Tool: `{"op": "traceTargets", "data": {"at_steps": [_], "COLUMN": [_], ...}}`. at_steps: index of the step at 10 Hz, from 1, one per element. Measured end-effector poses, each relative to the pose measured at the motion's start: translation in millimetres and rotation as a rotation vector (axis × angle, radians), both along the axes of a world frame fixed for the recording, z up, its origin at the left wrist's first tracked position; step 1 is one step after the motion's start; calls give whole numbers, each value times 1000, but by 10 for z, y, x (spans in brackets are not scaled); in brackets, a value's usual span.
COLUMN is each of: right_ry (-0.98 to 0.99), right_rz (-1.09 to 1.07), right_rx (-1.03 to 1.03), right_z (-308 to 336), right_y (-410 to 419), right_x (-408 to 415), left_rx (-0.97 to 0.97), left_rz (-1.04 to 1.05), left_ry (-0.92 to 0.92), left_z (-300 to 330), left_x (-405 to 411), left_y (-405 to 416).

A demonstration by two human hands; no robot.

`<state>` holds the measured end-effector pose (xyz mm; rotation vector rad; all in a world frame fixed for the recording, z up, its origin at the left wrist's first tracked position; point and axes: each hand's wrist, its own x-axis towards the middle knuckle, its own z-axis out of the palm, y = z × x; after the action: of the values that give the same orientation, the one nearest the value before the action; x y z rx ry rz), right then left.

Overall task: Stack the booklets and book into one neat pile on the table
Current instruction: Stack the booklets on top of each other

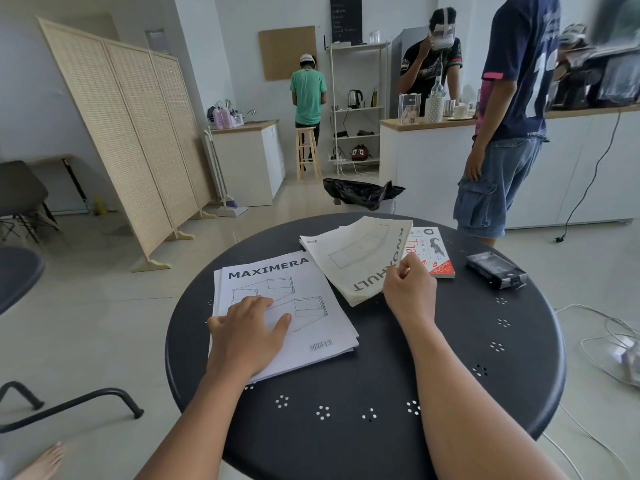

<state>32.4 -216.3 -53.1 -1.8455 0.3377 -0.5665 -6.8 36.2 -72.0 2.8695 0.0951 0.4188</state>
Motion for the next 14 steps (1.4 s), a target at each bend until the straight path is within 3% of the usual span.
{"op": "traceTargets", "data": {"at_steps": [1,3,5,7,8,11,12,14], "right_ry": [-65,-130,-8,8,24,-97,-55,-91], "right_rz": [-9,-116,19,51,87,177,199,81], "right_rx": [14,269,546,480,647,729,775,919], "right_z": [43,110,55,-32,-39,30,5,-11], "right_y": [25,-80,-157,-185,-200,-118,-92,-80], "right_x": [-23,-43,33,100,114,66,84,83], "left_rx": [1,-1,13,13,14,13,8,12], "left_rz": [-1,-9,-6,-11,-8,4,2,-3], "left_ry": [-3,-3,-6,-8,-3,-2,-8,-7], "left_z": [-2,-7,-5,-2,-5,-13,-15,-26], "left_x": [-4,-10,-13,-6,-8,-4,2,6], "left_y": [10,5,14,9,7,11,13,17]}}
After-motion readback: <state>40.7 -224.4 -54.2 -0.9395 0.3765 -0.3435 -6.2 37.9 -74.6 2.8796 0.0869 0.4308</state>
